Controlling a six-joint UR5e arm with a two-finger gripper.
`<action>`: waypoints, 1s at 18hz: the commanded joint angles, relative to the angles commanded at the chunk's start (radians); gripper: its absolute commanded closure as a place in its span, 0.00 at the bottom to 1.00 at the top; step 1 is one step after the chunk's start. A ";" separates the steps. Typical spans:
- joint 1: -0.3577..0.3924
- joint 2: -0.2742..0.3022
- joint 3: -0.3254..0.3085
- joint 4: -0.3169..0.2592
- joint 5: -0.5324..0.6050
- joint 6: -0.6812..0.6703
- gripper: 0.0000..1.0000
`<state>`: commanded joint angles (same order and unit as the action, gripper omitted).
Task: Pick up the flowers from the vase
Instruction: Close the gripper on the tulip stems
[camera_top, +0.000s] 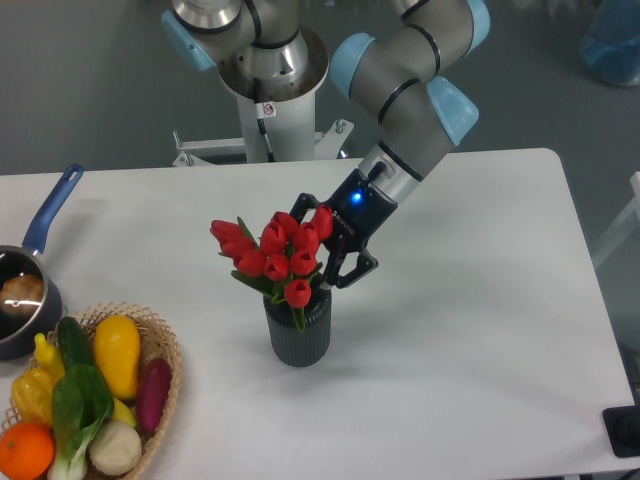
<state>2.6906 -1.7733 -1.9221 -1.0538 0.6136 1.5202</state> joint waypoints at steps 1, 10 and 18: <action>0.000 0.000 0.002 0.000 -0.002 0.000 0.51; 0.000 0.002 0.005 0.002 -0.005 0.002 0.58; 0.002 0.002 0.006 0.002 -0.005 0.000 0.67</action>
<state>2.6921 -1.7717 -1.9159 -1.0523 0.6090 1.5202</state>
